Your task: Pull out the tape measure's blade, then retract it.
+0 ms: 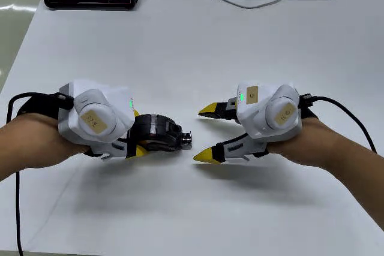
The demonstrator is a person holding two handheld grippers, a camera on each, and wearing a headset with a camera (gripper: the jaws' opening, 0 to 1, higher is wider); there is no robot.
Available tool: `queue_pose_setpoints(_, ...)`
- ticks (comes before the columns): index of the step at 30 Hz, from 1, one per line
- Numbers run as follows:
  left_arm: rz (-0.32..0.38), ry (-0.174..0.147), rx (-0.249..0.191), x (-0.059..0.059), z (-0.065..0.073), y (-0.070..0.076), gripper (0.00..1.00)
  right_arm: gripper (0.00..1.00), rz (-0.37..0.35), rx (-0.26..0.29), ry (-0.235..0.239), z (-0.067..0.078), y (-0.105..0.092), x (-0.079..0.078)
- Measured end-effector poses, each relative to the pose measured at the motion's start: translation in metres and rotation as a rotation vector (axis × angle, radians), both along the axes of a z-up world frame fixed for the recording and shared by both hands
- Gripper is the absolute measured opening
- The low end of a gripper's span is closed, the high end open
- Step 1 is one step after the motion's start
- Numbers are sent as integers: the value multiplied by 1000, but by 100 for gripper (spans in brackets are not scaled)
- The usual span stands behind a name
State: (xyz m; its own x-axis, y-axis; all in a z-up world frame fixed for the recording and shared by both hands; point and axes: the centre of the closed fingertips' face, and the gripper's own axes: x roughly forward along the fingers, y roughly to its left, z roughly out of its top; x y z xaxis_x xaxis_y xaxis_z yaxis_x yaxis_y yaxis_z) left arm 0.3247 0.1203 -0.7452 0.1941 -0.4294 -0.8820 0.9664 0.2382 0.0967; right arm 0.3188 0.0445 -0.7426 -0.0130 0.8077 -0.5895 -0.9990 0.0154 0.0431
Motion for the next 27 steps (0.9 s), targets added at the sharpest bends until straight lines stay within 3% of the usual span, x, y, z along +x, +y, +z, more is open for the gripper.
queue_pose_setpoints(27, 5, 19, -6, 0, 0, 0, 29, 23, 18, 33, -1, -9, 15, -2)
